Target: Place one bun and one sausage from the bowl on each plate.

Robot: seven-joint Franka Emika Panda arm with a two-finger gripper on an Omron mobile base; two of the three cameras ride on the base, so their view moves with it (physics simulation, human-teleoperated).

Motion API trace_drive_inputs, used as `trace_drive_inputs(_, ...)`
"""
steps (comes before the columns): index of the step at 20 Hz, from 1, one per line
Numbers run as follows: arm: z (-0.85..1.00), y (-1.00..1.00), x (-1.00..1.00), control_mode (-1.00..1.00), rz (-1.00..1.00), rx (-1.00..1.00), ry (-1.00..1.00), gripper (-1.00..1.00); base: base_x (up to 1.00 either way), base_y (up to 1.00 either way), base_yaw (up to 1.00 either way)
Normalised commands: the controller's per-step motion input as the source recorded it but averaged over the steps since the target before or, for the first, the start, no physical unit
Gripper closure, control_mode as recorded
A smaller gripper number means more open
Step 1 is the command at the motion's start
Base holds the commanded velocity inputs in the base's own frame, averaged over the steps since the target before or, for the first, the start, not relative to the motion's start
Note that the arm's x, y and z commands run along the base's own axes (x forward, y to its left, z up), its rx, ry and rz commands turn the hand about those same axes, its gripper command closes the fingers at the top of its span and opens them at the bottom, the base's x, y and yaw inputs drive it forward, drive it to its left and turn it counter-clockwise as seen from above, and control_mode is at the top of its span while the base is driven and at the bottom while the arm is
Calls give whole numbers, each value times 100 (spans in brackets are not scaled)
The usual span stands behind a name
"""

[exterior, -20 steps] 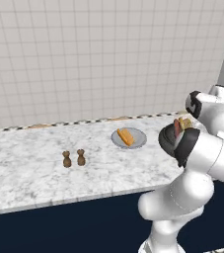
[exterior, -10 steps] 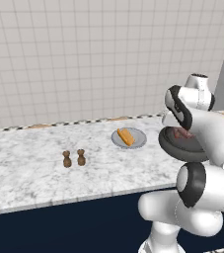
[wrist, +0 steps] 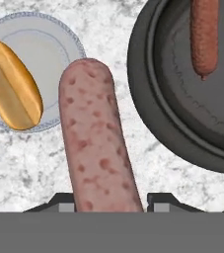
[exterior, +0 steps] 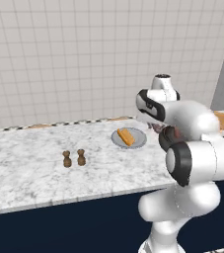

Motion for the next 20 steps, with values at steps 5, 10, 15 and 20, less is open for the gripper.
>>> trace_drive_inputs(5,-40,12,88,-100,3,0,26,100,0,0,0)
trace_drive_inputs(10,-73,0,79,-100,6,0,15,100,0,0,0)
trace_drive_inputs(15,-55,5,70,-100,1,0,-2,100,0,0,0)
trace_drive_inputs(20,-42,0,20,-100,26,0,0,100,0,0,0)
